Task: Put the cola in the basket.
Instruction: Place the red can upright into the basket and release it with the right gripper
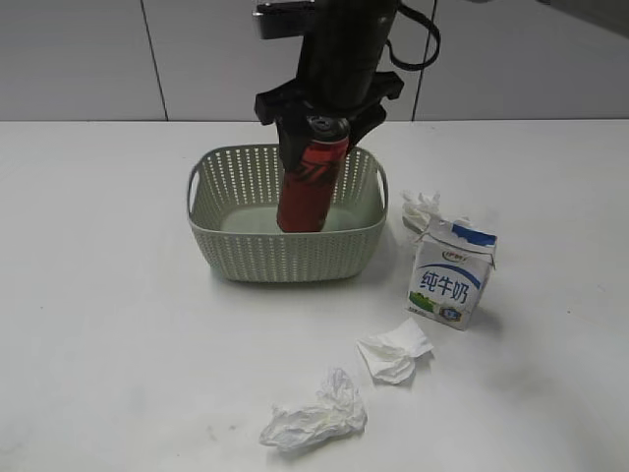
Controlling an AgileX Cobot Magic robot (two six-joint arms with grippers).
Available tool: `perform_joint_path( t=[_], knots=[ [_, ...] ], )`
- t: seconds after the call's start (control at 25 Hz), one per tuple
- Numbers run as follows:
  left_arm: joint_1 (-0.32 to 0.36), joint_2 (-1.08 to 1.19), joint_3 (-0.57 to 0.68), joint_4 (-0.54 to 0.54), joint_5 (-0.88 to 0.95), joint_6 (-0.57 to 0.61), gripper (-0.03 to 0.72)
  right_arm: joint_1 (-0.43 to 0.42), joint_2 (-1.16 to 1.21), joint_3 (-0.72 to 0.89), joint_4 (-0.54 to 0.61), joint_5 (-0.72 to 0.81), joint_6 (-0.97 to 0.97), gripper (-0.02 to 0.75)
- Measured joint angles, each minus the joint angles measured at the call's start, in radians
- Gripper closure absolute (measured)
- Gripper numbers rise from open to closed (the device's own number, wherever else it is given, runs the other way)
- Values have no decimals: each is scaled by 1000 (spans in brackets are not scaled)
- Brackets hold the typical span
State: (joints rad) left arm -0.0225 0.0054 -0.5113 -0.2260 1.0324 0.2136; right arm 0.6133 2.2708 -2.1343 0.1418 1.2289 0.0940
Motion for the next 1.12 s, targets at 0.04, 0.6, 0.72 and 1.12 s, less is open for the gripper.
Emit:
perform_joint_path(
  t=[0.04,0.6,0.72,1.12],
  knots=[
    [0,0,0,0,0,0,457,0,0,0,-2,0,0,217],
    [0,0,0,0,0,0,458,0,35,-3,-14,-1,-25,217],
    [0,0,0,0,0,0,458,0,35,-3,-13,-2,-25,217],
    [0,0,0,0,0,0,458,0,34,-24,-7,-6,-29,153]
  ],
)
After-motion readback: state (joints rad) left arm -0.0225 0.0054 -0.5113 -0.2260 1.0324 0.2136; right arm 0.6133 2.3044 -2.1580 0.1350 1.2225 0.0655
